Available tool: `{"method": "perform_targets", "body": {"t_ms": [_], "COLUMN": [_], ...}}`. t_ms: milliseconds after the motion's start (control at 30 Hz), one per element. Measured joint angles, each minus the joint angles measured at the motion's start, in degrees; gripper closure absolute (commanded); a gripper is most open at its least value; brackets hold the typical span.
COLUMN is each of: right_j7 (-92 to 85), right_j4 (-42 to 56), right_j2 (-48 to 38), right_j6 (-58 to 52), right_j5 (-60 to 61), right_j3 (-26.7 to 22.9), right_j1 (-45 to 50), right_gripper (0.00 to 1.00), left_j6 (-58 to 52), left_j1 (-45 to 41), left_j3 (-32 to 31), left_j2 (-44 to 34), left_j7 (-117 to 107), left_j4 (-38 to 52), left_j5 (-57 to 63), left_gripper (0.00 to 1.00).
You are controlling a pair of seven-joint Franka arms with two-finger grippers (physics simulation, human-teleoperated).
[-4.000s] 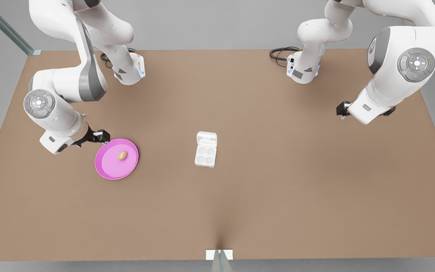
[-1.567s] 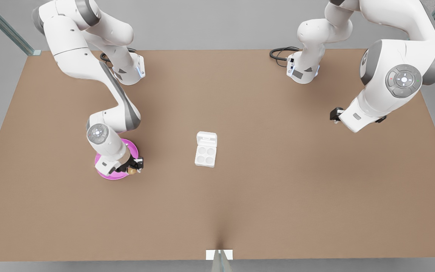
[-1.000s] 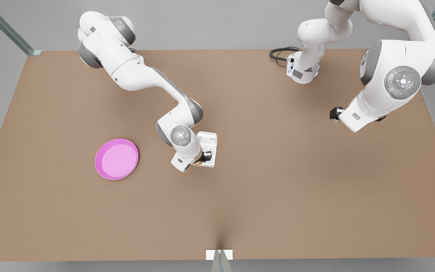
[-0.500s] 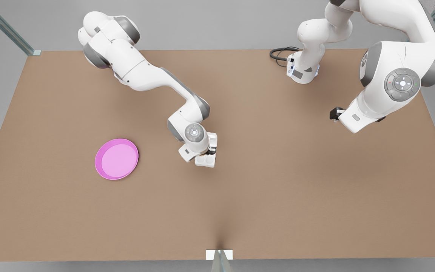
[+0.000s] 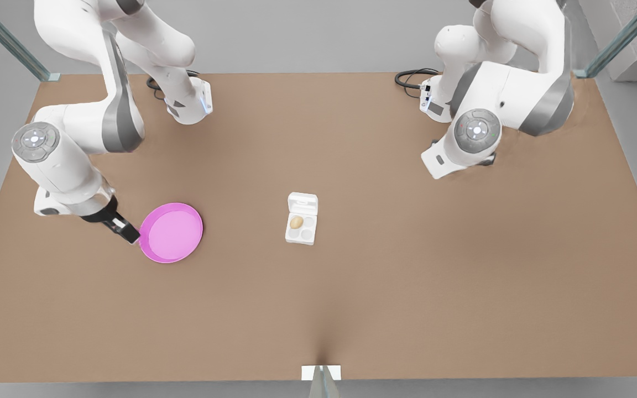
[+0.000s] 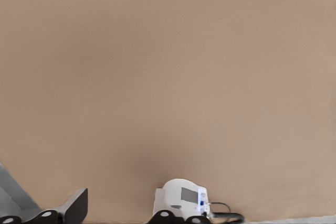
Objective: Pack egg into the box and close the box lid
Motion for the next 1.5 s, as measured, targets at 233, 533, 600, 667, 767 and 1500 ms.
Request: {"method": "perform_targets", "body": {"t_ms": [233,533,600,667,767,1500], "right_j7": [-12.28,-22.49,-24.16,-25.65,-27.59,-35.14], "right_j4": [3.62,3.73,3.77,3.80,3.81,3.81], "right_j2": [-0.55,-0.53,-0.53,-0.53,-0.53,-0.09], "right_j6": [-11.04,-15.26,-15.60,-15.84,-16.09,-16.40], "right_j5": [-2.15,-2.98,-2.74,-2.25,-1.86,-1.59], "right_j3": [-0.01,0.07,0.05,0.00,-0.01,-0.01], "right_j1": [-0.99,-1.03,-1.07,-1.24,-1.29,-1.02], "right_gripper": [0.00,0.00,0.00,0.00,0.00,0.00], "left_j6": [26.82,49.86,51.75,53.13,54.57,57.90], "left_j1": [-27.26,-27.12,-27.02,-26.68,-26.35,-21.26], "left_j3": [-0.07,4.21,4.51,4.78,4.88,5.29], "left_j2": [21.62,25.66,26.08,26.38,26.50,28.47], "left_j7": [-28.79,-54.17,-58.10,-61.60,-66.14,-82.89], "left_j4": [0.49,-3.95,-4.04,-4.04,-3.98,2.14], "left_j5": [-10.76,-2.07,-1.42,-0.71,1.43,7.47], "left_gripper": [0.79,0.79,0.79,0.79,0.79,0.79]}}
